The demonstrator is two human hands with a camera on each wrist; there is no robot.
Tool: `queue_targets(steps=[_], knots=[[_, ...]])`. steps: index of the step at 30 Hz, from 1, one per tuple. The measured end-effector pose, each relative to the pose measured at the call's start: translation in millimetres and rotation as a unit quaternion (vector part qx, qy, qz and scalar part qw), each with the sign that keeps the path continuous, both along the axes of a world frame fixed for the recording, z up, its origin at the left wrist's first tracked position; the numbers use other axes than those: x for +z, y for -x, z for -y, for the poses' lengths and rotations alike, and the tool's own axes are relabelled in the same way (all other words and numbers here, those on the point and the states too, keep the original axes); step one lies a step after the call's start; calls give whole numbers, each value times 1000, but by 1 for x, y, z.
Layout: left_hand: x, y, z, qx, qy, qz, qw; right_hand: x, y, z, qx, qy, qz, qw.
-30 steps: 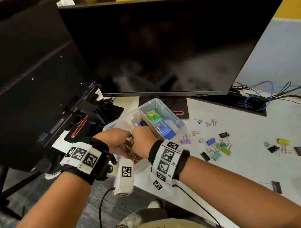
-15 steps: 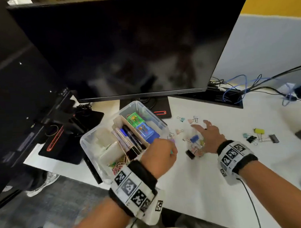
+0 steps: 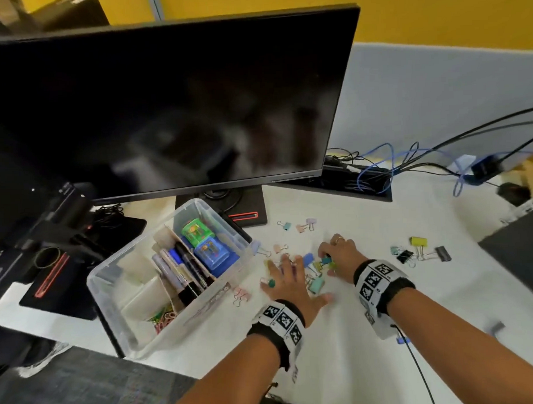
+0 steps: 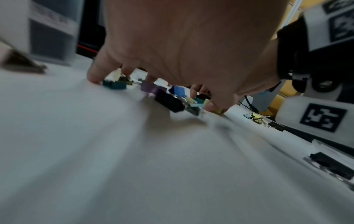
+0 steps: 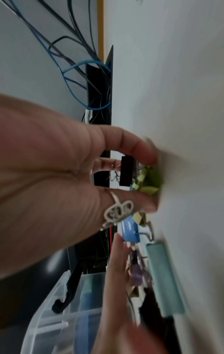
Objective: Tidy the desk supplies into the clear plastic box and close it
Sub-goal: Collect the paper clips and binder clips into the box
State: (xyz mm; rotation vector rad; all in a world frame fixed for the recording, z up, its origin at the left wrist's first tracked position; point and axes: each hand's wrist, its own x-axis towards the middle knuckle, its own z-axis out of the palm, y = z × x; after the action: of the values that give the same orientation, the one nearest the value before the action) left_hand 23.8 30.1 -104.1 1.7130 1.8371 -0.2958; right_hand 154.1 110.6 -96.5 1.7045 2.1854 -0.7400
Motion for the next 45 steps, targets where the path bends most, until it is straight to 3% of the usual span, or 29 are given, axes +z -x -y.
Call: queue_targets(steps=[8,12,17,22,27,29,32,38,41,45], knots=[[-6,-8,-21,6,-81,-67,994,-9,-17,-3,13,-10,60,998],[-5,-17,-26,-8,-96,-88,991,-12,-18,-2,13,-19,46,999],[-5,-19,-43,-15,-86,-88,992,-8,-30,-4,-41,-11,-71,997],[0,-21,-55,-56,-69,-135,987,-3,-45,-13,-125,-2,-186,974],[20,-14,-56,-53,-87,-133,986,12,-49,-18,-235,16,-314,920],[40,-8,-51,-21,-99,-84,991,22,-41,-18,-255,31,-359,897],[78,14,-40,98,-166,63,979,46,-11,-14,-243,41,-427,870],[155,120,7,225,-323,200,897,107,101,21,-91,-8,-509,856],[169,182,25,329,-312,209,866,124,169,48,-7,-19,-523,852],[166,227,36,360,-231,207,880,124,248,73,-1,-8,-519,855]])
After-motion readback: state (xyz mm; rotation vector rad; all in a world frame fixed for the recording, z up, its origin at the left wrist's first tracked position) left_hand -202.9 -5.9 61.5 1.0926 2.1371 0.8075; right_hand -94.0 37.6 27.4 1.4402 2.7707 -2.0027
